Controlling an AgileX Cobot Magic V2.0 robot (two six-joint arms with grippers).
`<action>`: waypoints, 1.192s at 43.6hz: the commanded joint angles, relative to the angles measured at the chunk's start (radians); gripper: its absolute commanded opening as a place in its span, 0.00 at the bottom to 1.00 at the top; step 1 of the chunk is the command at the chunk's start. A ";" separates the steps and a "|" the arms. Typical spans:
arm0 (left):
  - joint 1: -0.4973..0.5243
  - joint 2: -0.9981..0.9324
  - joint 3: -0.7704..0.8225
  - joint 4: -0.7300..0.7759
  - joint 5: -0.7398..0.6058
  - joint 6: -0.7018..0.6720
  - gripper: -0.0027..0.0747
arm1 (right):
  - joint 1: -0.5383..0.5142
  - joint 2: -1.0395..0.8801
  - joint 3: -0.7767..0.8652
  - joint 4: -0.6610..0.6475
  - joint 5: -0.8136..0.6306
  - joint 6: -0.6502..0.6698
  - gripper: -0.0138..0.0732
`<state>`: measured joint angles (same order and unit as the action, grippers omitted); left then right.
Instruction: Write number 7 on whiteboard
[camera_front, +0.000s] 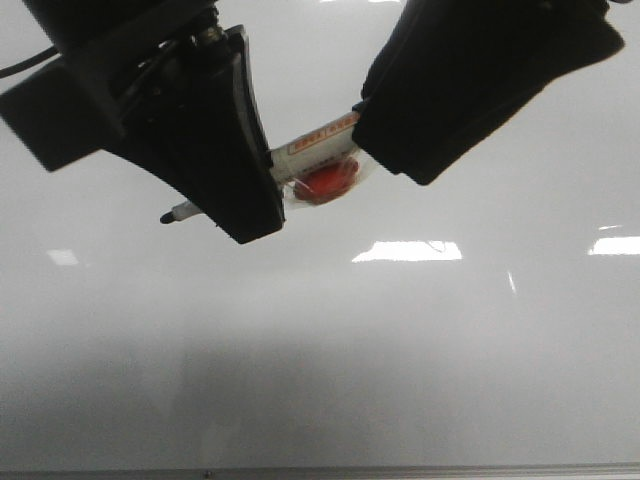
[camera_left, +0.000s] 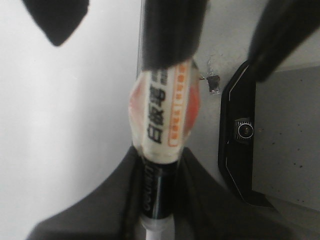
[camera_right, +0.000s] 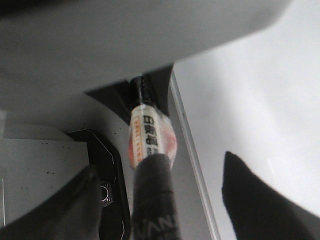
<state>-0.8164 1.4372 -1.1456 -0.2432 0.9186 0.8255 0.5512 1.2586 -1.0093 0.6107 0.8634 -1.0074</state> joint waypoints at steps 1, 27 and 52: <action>-0.010 -0.029 -0.033 -0.024 -0.043 -0.001 0.01 | 0.003 -0.022 -0.035 0.045 -0.017 -0.012 0.53; -0.010 -0.029 -0.033 -0.036 -0.059 -0.007 0.46 | 0.003 -0.022 -0.035 0.041 0.024 -0.018 0.10; 0.188 -0.251 -0.040 -0.030 0.060 -0.119 0.62 | -0.187 -0.207 -0.035 -0.130 0.084 0.172 0.09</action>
<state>-0.6865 1.2526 -1.1703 -0.2533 0.9971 0.7513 0.4217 1.1150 -1.0115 0.5213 0.9380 -0.9027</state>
